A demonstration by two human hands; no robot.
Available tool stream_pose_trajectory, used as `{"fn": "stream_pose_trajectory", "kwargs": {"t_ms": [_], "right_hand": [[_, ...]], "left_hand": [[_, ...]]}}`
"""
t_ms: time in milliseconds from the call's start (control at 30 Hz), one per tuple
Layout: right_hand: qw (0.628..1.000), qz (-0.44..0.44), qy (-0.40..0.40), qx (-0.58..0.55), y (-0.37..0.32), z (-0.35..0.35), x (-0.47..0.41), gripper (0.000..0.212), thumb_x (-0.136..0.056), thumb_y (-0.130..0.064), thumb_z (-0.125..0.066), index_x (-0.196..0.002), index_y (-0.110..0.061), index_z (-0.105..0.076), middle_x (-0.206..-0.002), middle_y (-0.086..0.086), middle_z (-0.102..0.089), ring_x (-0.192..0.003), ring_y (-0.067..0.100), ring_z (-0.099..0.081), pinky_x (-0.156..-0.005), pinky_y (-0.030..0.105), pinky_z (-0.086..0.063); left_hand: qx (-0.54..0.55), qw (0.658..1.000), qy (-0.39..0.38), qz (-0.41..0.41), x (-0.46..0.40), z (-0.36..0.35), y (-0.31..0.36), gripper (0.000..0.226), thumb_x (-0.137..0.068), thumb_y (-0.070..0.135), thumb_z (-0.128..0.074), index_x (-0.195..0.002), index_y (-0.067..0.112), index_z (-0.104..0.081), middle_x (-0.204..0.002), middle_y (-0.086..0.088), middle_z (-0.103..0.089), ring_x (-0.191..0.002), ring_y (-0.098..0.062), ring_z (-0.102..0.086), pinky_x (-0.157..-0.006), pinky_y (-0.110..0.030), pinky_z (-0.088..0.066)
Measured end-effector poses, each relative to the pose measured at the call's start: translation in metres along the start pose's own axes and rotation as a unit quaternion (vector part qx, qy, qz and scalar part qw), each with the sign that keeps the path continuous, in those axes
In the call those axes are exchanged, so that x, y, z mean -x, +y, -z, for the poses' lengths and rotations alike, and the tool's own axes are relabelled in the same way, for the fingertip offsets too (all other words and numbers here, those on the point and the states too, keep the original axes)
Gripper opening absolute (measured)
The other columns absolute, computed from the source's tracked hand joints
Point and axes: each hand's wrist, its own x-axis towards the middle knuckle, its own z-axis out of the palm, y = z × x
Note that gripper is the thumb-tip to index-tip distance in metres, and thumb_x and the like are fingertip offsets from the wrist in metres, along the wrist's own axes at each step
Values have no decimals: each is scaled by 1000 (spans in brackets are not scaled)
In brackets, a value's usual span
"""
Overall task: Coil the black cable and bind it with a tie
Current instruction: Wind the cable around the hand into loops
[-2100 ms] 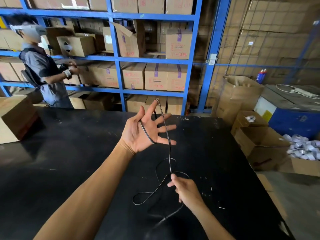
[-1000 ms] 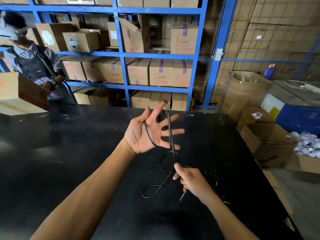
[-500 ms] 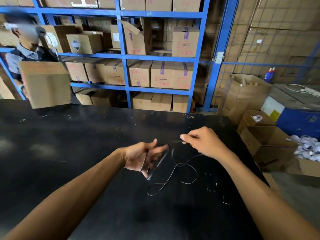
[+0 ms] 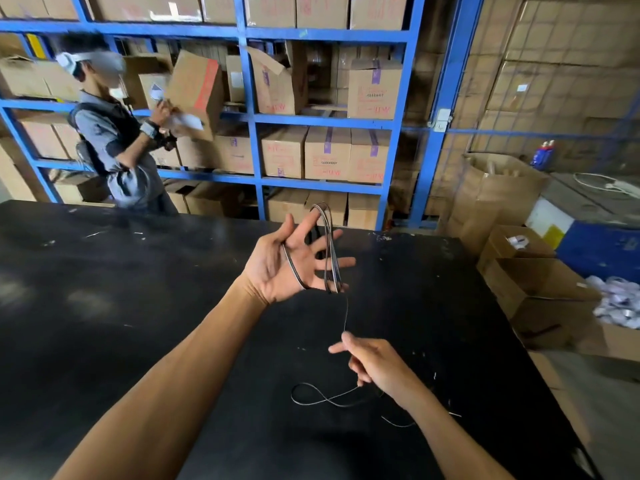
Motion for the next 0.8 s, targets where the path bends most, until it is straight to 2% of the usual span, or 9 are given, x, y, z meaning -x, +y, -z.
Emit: {"fn": "stream_pose_trajectory", "kwargs": {"t_ms": [133,233,300,367,467,533,633,733,800], "right_hand": [[990,0,39,135,1,25,-13,54,-83,-72,-62,-79,-22,-83,-54,-7,-51,-53,4,-50,-62,29,-48],[960,58,57,269,-17,56,-22,41,-81,-61,-74,-77,-21,-81,-58,-1,-66,-51,-2,-52,-57,34,-42],[932,77,52,351,-40,77,-26,40,-73,-67,-73,-76,-27,-80,-67,-2,-73,-60,1,-61,-62,37,-50],[901,81,48,422,-68,90,-26,34,-74,-62,-77,-76,-28,-78,-74,-5,-74,-71,7,-68,-70,41,-58],[877,83,68,468,-106,96,-17,42,-80,-61,-74,-70,-20,-74,-68,-3,-69,-68,10,-66,-63,31,-51],[875,104,101,461,-120,92,-9,51,-89,-60,-66,-63,-16,-70,-57,-4,-62,-58,9,-61,-58,26,-43],[897,133,109,407,-112,82,-2,50,-98,-52,-57,-69,-15,-73,-54,-4,-59,-55,11,-59,-57,31,-45],[933,172,90,303,-80,63,0,27,-101,-35,-59,-95,-21,-81,-63,-6,-66,-59,11,-61,-60,37,-49],[962,178,99,184,-55,47,2,24,-102,-27,-59,-110,-23,-80,-55,-10,-54,-51,6,-48,-52,30,-38]], "left_hand": [[-18,989,-105,99,5,-18,-10,58,-101,64,-12,-152,44,-29,-168,-10,-4,-145,-60,0,-105,-82,5],[-78,963,-138,217,12,-28,-24,62,-98,66,-9,-155,43,-23,-168,-8,-11,-143,-62,-5,-107,-80,-7],[-131,934,-142,300,14,-29,-35,65,-97,67,-10,-156,41,-20,-168,-4,-13,-142,-63,-10,-108,-77,-15],[-160,908,-127,364,14,-24,-47,65,-97,67,-14,-155,40,-24,-168,-2,-14,-142,-62,-12,-110,-77,-11],[-189,891,-76,406,13,-5,-61,65,-96,70,-20,-153,40,-31,-166,-3,-22,-144,-57,-19,-111,-75,-13],[-200,898,-17,392,13,11,-67,66,-94,71,-24,-151,41,-37,-160,1,-33,-143,-50,-27,-111,-73,-18],[-172,931,95,307,13,25,-65,60,-92,70,-33,-139,40,-55,-148,8,-41,-128,-39,-41,-103,-66,-33],[-106,958,207,169,7,28,-53,55,-92,67,-37,-129,38,-65,-148,8,-40,-93,-32,-60,-84,-54,-44],[-53,966,240,80,1,28,-41,53,-94,66,-37,-132,39,-63,-163,2,-25,-99,-35,-61,-85,-60,-45]]}}
